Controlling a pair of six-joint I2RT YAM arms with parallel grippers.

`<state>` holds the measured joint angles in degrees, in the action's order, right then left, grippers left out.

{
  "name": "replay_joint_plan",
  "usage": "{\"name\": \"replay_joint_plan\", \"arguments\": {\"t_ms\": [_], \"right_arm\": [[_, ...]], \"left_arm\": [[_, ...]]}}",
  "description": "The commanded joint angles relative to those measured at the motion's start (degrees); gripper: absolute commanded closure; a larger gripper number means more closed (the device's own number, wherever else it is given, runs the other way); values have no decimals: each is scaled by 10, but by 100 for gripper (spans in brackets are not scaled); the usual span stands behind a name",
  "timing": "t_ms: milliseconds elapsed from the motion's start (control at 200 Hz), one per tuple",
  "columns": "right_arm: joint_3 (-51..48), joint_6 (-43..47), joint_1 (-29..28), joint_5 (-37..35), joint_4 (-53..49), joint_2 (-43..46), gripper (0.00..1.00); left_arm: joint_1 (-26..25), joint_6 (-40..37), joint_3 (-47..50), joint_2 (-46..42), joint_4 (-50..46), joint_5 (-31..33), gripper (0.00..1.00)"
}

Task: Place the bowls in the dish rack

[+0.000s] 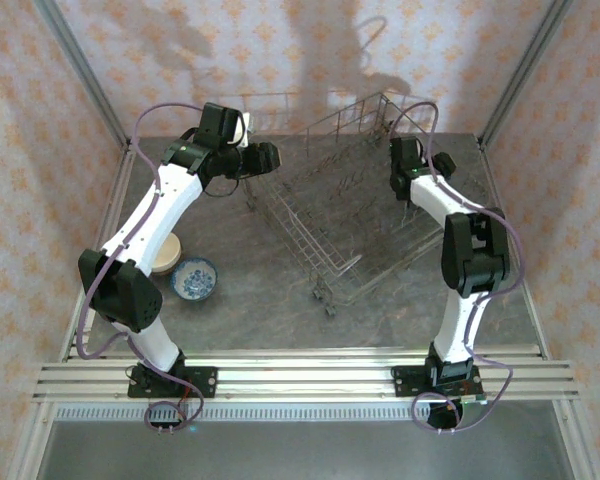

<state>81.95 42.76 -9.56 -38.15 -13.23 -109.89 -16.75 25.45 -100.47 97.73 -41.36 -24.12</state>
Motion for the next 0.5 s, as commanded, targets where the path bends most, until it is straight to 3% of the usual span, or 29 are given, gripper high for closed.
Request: {"name": "replay_joint_plan", "arguments": {"t_ms": [0, 230, 350, 495], "right_arm": [[-26, -22, -13, 74, -20, 57, 31], [-19, -47, -32, 134, -46, 106, 27], [42, -87, -45, 165, -127, 127, 27], [130, -164, -54, 264, -248, 150, 27]], "left_arm": [[2, 17, 1, -30, -32, 31, 38], [5, 40, 6, -62, -52, 55, 34], [17, 53, 23, -109, -80, 84, 32], [47, 97, 103, -198, -115, 120, 29]]}}
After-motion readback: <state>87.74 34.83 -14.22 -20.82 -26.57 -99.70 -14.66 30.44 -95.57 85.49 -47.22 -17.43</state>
